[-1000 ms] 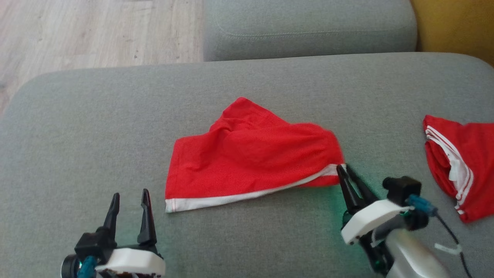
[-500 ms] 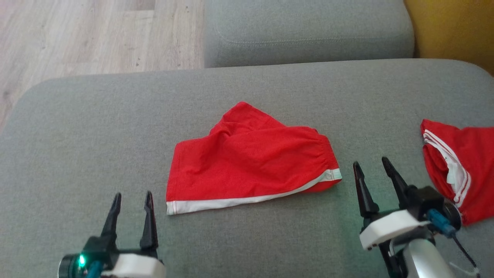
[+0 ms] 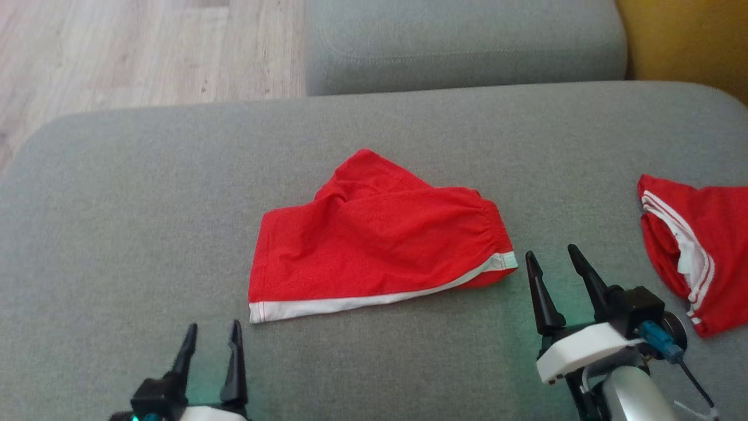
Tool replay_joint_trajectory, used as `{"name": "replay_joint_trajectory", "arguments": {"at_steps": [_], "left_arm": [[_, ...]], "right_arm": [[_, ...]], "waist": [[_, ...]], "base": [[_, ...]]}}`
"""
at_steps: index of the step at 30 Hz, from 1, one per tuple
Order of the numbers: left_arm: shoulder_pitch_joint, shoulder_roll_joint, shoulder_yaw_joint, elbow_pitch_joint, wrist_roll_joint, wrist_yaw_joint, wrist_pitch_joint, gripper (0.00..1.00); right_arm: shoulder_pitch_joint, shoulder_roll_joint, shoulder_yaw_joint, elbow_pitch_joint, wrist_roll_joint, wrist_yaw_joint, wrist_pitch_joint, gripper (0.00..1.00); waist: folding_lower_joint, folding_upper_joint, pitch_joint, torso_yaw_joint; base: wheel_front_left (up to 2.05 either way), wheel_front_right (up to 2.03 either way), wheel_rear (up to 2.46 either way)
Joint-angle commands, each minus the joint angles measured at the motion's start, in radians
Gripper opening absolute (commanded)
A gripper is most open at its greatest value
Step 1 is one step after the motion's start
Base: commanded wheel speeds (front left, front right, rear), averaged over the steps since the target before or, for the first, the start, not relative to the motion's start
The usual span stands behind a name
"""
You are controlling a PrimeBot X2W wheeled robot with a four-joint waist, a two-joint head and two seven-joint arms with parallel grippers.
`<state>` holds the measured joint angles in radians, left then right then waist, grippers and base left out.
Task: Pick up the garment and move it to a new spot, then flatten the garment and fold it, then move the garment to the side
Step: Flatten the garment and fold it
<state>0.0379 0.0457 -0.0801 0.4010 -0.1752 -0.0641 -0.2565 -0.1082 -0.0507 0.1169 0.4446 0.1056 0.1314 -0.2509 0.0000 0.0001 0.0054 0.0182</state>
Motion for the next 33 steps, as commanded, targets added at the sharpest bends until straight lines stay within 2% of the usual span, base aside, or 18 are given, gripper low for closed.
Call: {"name": "replay_joint_trajectory", "arguments": {"at_steps": [1,9,22,28,33], "left_arm": [[-0.055,0.005,0.019,-0.015,-0.011,-0.006,-0.005,1.0],[-0.139,0.005,-0.053,0.098,-0.131,-0.058,-0.005,1.0],[-0.203,0.004,-0.119,0.192,-0.221,-0.066,-0.005,1.0],[-0.221,0.004,-0.116,0.196,-0.226,-0.066,-0.005,1.0],[-0.231,0.004,-0.071,0.19,-0.201,-0.066,-0.005,1.0]], "right_arm": [[-0.036,0.0,0.025,-0.027,0.005,-0.001,-0.011,1.0],[-0.068,0.0,0.032,-0.022,0.0,-0.001,-0.011,1.0],[-0.102,0.0,0.036,-0.017,-0.003,-0.001,-0.011,1.0],[-0.112,0.0,0.044,-0.013,0.001,-0.001,-0.011,1.0],[-0.115,0.0,0.045,-0.01,0.007,-0.001,-0.011,1.0]], "waist": [[0.0,-0.0001,0.01,0.0],[0.0,-0.0001,0.088,-0.007],[0.0,-0.0001,0.141,-0.032],[0.0,-0.0001,0.153,-0.042],[0.0,-0.0001,0.157,-0.044]], "base": [[0.0,0.0,0.0],[0.0,0.0,0.0],[0.0,0.0,0.0],[0.0,0.0,0.0],[0.0,0.0,0.0]]}}
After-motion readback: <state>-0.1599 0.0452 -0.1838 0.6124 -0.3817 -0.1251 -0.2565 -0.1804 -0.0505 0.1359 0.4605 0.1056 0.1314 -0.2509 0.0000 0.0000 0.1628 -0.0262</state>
